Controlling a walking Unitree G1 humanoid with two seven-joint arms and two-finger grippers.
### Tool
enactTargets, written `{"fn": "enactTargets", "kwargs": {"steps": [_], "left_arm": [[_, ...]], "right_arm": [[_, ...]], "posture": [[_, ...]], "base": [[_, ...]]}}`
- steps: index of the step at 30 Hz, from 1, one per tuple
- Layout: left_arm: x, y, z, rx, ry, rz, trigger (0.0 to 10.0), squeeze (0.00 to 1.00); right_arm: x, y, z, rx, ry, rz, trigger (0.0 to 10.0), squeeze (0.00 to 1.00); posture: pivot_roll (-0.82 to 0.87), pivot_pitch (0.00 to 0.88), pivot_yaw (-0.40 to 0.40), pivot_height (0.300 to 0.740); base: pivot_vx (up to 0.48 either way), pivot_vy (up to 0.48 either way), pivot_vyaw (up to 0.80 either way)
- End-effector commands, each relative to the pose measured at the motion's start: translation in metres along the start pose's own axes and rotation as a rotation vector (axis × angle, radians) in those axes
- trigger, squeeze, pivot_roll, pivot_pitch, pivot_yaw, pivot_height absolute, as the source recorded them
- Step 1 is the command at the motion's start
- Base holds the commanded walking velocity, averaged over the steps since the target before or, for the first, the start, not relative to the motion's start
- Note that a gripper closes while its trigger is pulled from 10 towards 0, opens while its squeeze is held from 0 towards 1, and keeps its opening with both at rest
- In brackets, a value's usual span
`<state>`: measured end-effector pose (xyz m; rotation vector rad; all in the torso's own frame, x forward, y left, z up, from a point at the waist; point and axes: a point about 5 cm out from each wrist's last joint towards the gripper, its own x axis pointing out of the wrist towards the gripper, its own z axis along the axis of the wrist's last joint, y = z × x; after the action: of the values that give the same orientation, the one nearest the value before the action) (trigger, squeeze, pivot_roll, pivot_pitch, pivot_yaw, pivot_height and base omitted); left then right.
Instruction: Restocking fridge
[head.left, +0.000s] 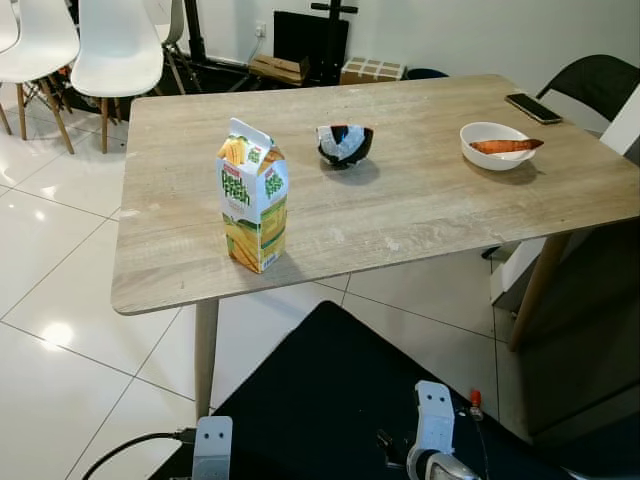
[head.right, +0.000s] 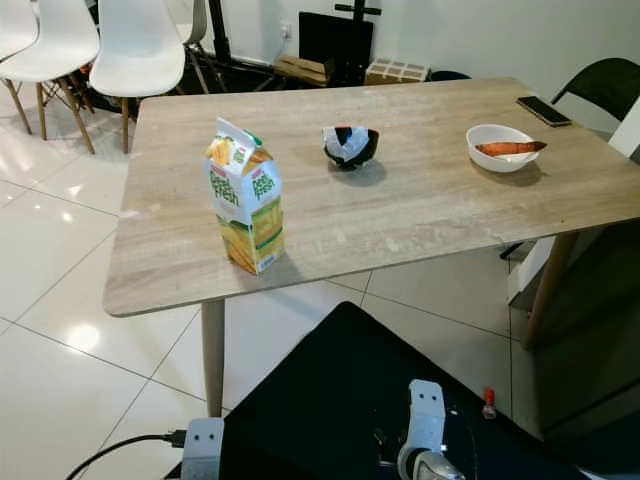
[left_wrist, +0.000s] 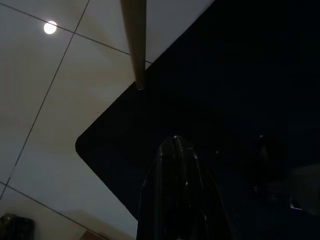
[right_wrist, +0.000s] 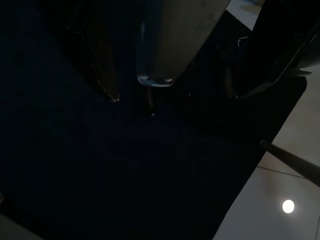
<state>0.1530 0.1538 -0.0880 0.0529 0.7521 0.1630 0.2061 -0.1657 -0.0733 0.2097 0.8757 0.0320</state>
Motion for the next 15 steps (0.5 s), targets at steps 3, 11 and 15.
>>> {"fn": "enactTargets", "kwargs": {"steps": [3, 11, 15], "left_arm": [[0.002, 0.104, 0.007, -0.022, -0.013, 0.069, 10.0, 0.0], [0.002, 0.118, 0.01, -0.016, -0.016, 0.12, 10.0, 0.0], [0.004, 0.103, 0.015, -0.016, -0.059, 0.056, 10.0, 0.0]], "right_arm": [[-0.001, -0.004, 0.002, -0.008, -0.004, -0.01, 10.0, 0.0], [-0.001, -0.004, 0.002, -0.016, -0.003, -0.007, 10.0, 0.0], [-0.001, -0.004, 0.001, -0.017, -0.002, -0.006, 10.0, 0.0]], "posture": [[0.03, 0.073, -0.081, 0.74], [0.03, 0.064, -0.081, 0.74], [0.02, 0.064, -0.078, 0.74]], "base": [[0.0, 0.0, 0.0], [0.0, 0.0, 0.0], [0.0, 0.0, 0.0]]}}
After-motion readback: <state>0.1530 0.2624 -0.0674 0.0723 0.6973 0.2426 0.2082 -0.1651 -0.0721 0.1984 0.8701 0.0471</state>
